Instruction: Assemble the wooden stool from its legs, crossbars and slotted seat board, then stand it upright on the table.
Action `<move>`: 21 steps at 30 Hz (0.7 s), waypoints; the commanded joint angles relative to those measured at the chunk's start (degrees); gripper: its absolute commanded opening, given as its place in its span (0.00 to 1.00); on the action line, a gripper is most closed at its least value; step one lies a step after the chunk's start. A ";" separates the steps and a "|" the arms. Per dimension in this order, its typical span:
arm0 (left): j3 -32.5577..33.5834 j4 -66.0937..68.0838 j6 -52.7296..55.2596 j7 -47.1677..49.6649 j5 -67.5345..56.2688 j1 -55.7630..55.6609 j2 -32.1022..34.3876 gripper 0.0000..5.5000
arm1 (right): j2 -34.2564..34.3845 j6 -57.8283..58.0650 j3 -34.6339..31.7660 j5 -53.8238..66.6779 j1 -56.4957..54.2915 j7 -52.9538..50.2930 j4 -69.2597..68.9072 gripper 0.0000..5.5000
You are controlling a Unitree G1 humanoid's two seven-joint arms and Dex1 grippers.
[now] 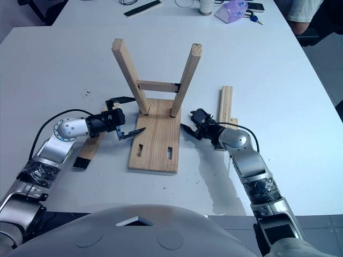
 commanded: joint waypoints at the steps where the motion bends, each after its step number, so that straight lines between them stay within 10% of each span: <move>1: 1.30 -4.26 4.17 0.58 -0.81 2.88 -0.18 0.98 | -1.71 2.51 -3.33 2.05 7.09 -0.51 -13.35 0.56; 9: 5.61 -12.55 9.27 3.79 -1.58 10.10 0.20 0.98 | 3.30 12.84 -12.39 2.07 28.07 -12.29 -39.51 0.56; 21: 5.68 -15.91 10.58 7.23 0.65 14.17 -1.23 0.98 | 8.51 7.83 -7.03 -8.45 37.44 -23.95 -33.65 0.56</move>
